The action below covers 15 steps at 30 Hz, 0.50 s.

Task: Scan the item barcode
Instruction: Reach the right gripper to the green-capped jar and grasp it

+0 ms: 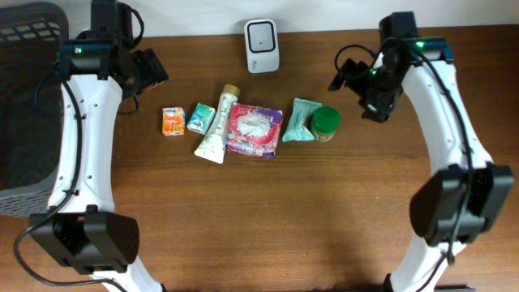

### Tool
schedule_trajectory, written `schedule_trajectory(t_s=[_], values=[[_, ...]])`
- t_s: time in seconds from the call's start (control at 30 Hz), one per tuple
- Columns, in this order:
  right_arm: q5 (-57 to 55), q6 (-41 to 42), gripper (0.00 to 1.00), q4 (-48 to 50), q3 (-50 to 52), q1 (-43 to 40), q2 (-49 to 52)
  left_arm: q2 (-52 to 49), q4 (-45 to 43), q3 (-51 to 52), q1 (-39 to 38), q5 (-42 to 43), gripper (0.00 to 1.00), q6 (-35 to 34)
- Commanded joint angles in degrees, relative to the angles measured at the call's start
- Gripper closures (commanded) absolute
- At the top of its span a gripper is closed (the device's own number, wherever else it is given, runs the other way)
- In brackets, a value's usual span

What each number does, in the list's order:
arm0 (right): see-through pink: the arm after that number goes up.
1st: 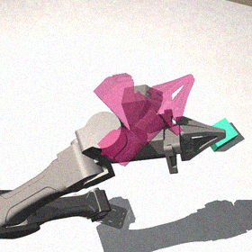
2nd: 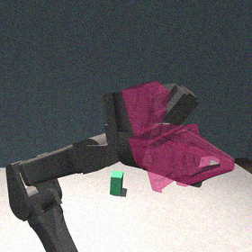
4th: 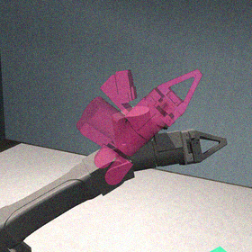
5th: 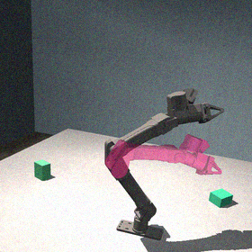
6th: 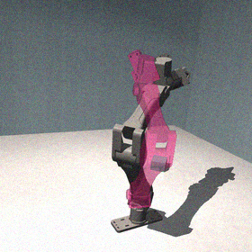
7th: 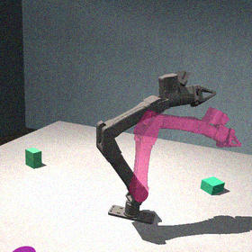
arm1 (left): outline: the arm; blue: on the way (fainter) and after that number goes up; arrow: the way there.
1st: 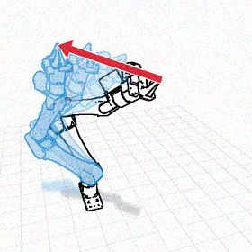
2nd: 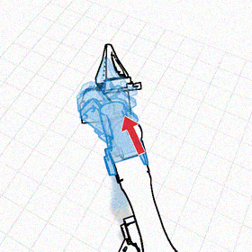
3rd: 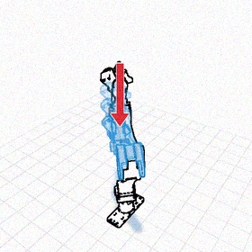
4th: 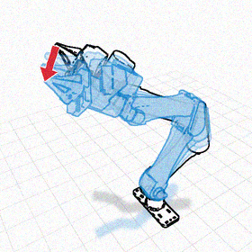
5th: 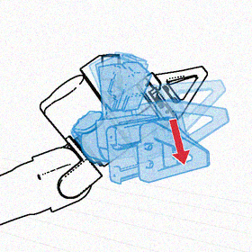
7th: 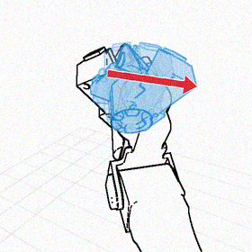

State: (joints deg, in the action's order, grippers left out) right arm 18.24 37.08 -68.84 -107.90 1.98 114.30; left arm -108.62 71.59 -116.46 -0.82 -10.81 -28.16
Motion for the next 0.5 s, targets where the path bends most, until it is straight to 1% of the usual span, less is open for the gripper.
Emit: schedule_trajectory(t_s=[0.0, 0.07, 0.17, 0.3, 0.47], values=[[0.5, 3.9, 0.01, 0.4, -0.8, 1.0, 3.8, 0.0, 0.1, 0.1, 0.0, -0.6, 0.01, -0.5], [0.0, 4.0, 0.01, 1.7, -0.7, 2.2, 5.5, 0.0, 0.1, 0.1, 0.0, -0.6, 0.01, -0.5], [-2.0, 8.3, 0.01, 2.6, -0.7, 3.2, 7.1, 0.0, 0.1, 0.1, 0.0, -0.6, 0.01, -0.5], [-2.3, 8.4, 0.01, 3.1, -0.7, 4.2, 11.3, 0.0, 0.1, 0.1, 0.0, -0.6, 0.01, -0.5], [-2.6, 6.7, 0.01, 2.7, -0.6, 4.7, 12.6, 0.0, 0.1, 0.1, 0.0, -0.6, 0.01, -0.5]])
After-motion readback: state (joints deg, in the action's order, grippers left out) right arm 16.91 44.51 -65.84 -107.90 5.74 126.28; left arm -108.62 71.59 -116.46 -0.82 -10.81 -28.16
